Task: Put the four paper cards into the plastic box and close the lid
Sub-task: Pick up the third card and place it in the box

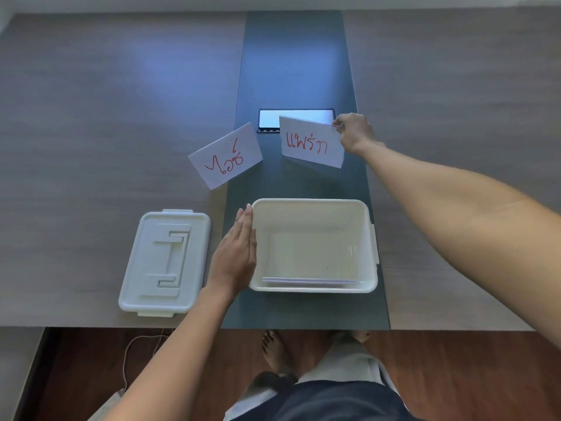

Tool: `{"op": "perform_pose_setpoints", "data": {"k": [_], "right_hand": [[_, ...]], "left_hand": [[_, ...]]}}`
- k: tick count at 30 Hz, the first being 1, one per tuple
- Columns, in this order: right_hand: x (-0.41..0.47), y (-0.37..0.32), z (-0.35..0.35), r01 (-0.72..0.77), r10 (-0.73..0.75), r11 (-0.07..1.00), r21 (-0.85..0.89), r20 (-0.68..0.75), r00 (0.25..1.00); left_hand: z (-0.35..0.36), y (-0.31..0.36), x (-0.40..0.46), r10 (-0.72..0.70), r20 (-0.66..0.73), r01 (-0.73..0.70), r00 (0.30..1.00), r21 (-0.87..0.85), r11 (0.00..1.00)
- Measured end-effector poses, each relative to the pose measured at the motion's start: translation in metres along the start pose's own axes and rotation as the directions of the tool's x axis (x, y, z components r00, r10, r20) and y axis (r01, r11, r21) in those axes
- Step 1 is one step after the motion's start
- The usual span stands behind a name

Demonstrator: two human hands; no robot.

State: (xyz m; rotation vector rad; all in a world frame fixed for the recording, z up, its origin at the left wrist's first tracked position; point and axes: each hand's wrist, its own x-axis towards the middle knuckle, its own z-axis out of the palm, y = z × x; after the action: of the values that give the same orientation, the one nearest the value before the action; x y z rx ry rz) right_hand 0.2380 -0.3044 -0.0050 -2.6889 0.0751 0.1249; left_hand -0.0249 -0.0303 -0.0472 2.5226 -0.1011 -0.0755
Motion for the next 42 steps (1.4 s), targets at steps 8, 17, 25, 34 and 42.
{"op": "perform_pose_setpoints", "data": {"k": [8,17,25,34,42], "right_hand": [[-0.063,0.001,-0.058,0.056,-0.024,0.968,0.243,-0.134,0.991],[-0.152,-0.009,-0.101,0.209,-0.158,0.935,0.285,-0.193,0.968],[-0.232,0.0,-0.098,0.204,-0.198,0.896,0.394,-0.056,0.979],[-0.277,0.023,-0.048,0.143,-0.173,0.925,0.352,0.054,0.983],[-0.291,0.028,-0.008,0.128,-0.186,0.948,0.291,0.183,0.965]], "left_hand": [[-0.001,0.001,-0.001,-0.001,-0.012,0.001,1.0,0.001,1.0],[-0.003,0.002,-0.001,0.0,0.016,0.001,1.0,-0.036,0.999],[-0.001,0.0,0.0,-0.021,0.052,0.027,0.998,-0.116,0.993],[0.0,0.0,0.0,-0.025,0.043,0.033,0.999,-0.192,0.981],[0.0,0.001,0.0,-0.032,0.034,0.038,0.999,-0.198,0.979]]}}
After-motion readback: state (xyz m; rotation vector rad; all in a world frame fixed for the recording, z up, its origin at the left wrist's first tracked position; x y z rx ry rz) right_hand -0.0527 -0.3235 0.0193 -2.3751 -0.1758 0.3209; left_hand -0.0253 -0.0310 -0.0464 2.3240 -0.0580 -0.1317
